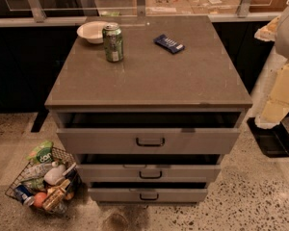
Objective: Open bottom drawer
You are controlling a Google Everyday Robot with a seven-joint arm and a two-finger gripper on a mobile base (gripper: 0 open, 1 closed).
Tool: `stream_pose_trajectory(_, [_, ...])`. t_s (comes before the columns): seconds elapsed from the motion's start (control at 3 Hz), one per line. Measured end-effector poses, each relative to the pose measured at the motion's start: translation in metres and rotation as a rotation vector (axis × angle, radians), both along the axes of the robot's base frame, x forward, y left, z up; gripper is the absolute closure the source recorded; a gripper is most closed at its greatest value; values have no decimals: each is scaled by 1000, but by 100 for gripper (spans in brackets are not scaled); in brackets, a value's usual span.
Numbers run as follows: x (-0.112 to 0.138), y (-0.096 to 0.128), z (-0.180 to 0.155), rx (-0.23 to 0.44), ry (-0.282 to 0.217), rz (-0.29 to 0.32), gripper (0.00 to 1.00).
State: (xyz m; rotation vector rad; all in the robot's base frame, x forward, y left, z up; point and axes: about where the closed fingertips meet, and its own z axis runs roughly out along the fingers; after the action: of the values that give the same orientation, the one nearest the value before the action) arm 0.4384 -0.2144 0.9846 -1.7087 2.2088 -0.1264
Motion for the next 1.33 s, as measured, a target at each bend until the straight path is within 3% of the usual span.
stream_pose_trajectory(0.33, [2, 2, 0, -2, -19, 1, 0])
stream_pose_trajectory(0.67, [-1, -2, -25, -12, -12, 29, 0])
stream_pose_trajectory(1.33, [-58, -21, -115, -77, 74, 132, 0])
